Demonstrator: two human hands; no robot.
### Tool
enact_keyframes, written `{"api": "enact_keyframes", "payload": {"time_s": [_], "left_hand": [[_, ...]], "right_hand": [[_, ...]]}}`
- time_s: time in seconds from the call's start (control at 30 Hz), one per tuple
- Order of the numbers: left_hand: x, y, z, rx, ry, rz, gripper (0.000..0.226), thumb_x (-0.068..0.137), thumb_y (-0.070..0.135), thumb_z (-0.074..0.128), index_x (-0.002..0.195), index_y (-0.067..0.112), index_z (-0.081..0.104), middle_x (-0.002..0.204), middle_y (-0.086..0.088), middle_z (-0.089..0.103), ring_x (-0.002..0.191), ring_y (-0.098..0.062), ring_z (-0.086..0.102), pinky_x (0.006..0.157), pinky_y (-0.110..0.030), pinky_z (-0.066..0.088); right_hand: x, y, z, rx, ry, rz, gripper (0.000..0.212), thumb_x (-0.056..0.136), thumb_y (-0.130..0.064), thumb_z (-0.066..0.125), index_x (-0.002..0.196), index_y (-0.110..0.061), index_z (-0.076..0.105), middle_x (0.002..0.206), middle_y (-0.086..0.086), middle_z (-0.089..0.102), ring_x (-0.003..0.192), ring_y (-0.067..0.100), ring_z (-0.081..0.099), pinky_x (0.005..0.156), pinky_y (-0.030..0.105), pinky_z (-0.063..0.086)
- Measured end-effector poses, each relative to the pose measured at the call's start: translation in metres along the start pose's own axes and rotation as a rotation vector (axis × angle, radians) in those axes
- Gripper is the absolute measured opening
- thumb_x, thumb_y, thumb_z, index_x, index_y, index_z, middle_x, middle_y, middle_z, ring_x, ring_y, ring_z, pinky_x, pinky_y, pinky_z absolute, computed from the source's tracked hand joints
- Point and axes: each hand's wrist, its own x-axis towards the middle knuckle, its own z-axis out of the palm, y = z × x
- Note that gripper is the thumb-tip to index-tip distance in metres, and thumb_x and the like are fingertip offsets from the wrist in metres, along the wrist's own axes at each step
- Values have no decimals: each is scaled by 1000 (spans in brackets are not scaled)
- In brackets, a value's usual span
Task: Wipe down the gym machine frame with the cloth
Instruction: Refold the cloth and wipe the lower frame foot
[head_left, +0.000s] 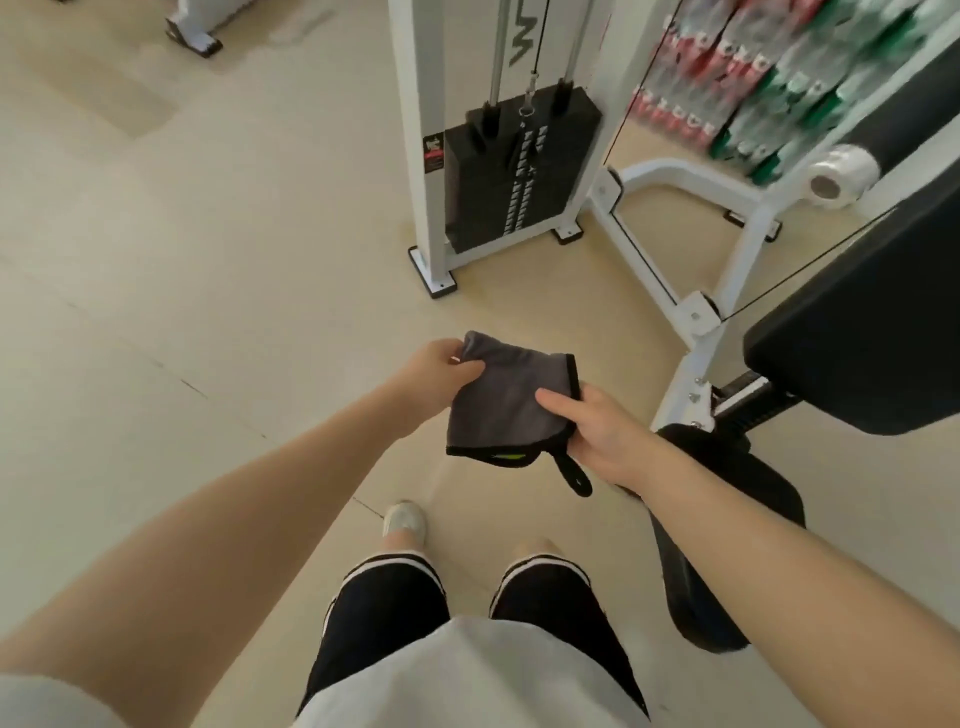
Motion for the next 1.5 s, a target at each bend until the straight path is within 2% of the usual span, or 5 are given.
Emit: {"api": "enact_keyframes", "payload": {"time_s": [0.4, 0.9, 1.07, 1.23, 1.5], "left_hand": [[226, -153, 127, 9, -226, 129, 15, 92, 9, 50, 103, 11, 58, 94, -5, 62, 86, -19, 58, 79, -30, 48], [412, -247, 339, -122, -173, 345, 34, 93, 12, 46, 127, 15, 43, 126, 1, 46, 112, -13, 45, 87, -23, 36], [407, -231, 355, -133, -166, 509, 23, 92, 5, 40, 92, 22, 55, 105, 7, 45, 79, -3, 47, 61, -15, 34], [394, -208, 363, -8, -352, 1087, 37, 86, 7, 28, 103, 27, 55, 106, 15, 49, 83, -18, 55, 68, -30, 46], [386, -181, 380, 582, -367, 1735, 78, 68, -3, 27, 140, 27, 27, 148, 8, 35, 120, -15, 39, 93, -27, 37]], "right_hand": [[170, 152, -127, -270, 544, -45, 29, 95, -6, 50, 123, -12, 52, 104, -3, 61, 82, 1, 56, 57, 5, 44], [297, 235, -300, -113, 1109, -169, 29, 98, -11, 40, 127, -14, 43, 119, 3, 54, 108, 21, 53, 95, 36, 45], [268, 127, -315, -1075, 1051, -249, 46, 82, 12, 32, 114, -14, 53, 96, -3, 49, 91, 17, 48, 68, 23, 38], [227, 76, -369, -2152, 520, 57, 59, 83, 11, 42, 126, -26, 58, 131, 0, 55, 123, 23, 41, 101, 32, 31], [222, 101, -431, -2141, -84, 795, 39, 99, -16, 32, 134, -8, 47, 148, 5, 36, 138, 23, 26, 111, 34, 17]]}}
